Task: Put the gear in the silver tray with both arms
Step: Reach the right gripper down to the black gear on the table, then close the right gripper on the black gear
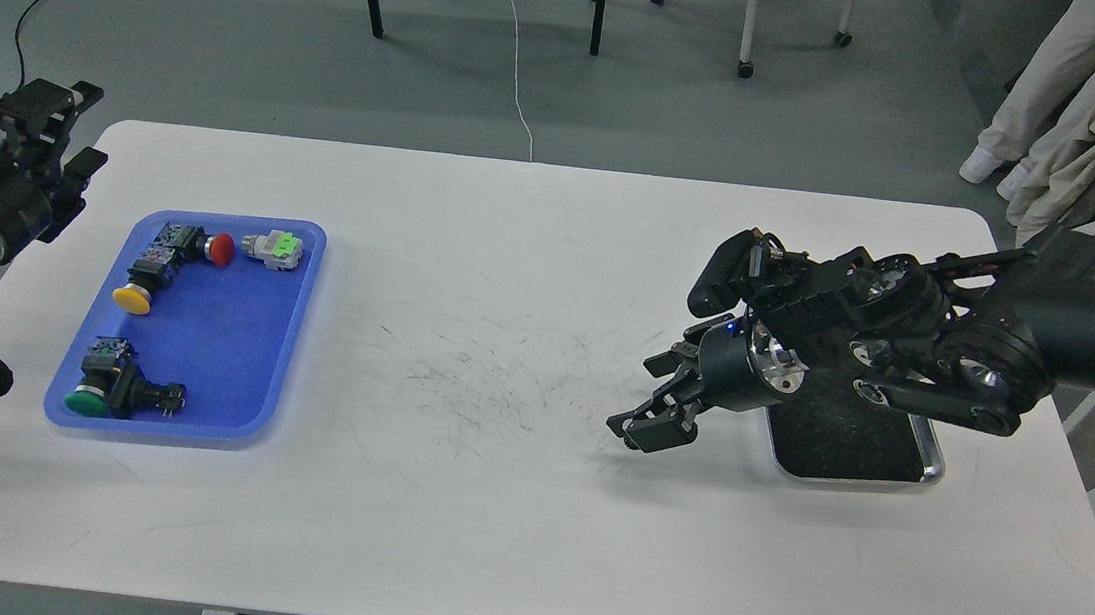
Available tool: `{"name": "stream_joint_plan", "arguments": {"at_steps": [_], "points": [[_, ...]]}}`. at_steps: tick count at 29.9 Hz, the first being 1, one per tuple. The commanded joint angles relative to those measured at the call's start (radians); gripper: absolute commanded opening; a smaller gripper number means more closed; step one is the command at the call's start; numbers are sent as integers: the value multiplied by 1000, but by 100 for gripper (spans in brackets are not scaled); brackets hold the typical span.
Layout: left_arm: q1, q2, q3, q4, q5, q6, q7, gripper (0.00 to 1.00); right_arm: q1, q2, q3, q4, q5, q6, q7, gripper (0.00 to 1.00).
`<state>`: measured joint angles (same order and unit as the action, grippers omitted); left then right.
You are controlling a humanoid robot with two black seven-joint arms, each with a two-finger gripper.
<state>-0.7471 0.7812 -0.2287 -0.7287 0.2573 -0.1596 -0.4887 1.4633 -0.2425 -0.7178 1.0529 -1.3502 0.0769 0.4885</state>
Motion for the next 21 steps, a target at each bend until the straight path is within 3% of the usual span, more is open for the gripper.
{"name": "stream_joint_plan", "arguments": {"at_steps": [1,14,21], "points": [[0,0,0,0,-3,0,0,79,-23,20,0,-25,0,-2,0,86],[3,-5,-1,2,-3,0,0,79,-69,69,-37,-82,-3,-2,0,75],[5,-5,0,2,-1,2,0,79,-75,74,-43,-86,-41,-2,0,64]]}}
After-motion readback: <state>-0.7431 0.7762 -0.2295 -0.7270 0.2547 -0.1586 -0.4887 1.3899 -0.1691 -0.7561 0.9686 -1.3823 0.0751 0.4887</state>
